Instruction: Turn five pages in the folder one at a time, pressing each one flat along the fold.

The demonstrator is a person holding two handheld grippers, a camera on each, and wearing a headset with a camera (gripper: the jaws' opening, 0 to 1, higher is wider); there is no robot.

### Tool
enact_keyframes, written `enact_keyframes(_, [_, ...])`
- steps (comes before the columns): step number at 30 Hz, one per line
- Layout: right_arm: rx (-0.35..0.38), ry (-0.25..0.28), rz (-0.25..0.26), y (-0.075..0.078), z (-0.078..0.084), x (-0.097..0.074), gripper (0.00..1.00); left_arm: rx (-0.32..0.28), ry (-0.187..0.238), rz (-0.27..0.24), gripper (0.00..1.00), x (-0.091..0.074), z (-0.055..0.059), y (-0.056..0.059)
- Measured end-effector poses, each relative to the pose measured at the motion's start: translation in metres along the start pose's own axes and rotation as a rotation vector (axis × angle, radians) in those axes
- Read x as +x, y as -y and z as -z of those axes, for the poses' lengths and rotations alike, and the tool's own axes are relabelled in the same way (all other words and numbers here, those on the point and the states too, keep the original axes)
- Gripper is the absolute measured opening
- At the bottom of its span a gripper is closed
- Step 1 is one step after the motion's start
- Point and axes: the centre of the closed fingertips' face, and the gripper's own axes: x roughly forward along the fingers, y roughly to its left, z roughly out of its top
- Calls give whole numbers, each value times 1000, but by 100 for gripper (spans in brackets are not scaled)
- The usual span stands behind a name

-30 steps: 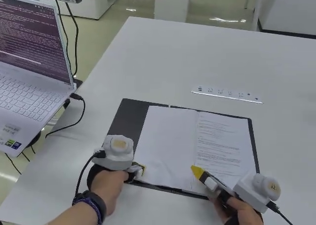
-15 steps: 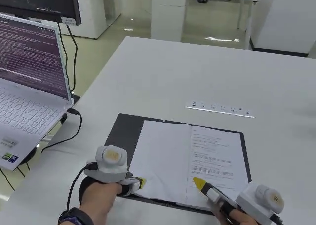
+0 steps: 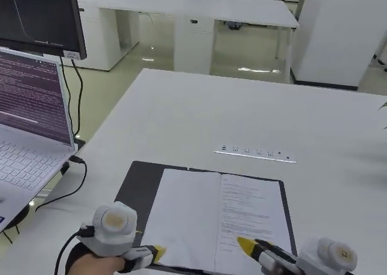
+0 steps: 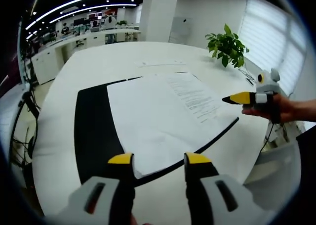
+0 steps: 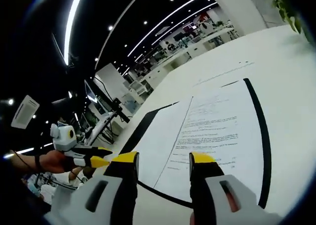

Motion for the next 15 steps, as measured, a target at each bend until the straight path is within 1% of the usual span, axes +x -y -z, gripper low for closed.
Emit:
enact_keyframes(2, [-28,9,-2,-4,-3,-6,41,18,13,8,40,-6,-3,5])
enact_keyframes(5, [-47,18,0,-7,-4,-13,43,43,20,14,42,-10,-3,10])
enact_keyframes(9, [-97,-3,7,-10,3,-24,45,77,34,19,44,-19,-4,14])
enact_keyframes(12, [-119,-15,6,-12,9,-29,46,102,48,17,45,-24,-5,14])
enact_keyframes(15, [-147,-44,10,-13,19,-34,48,163,44,12,46,-31,-2,17])
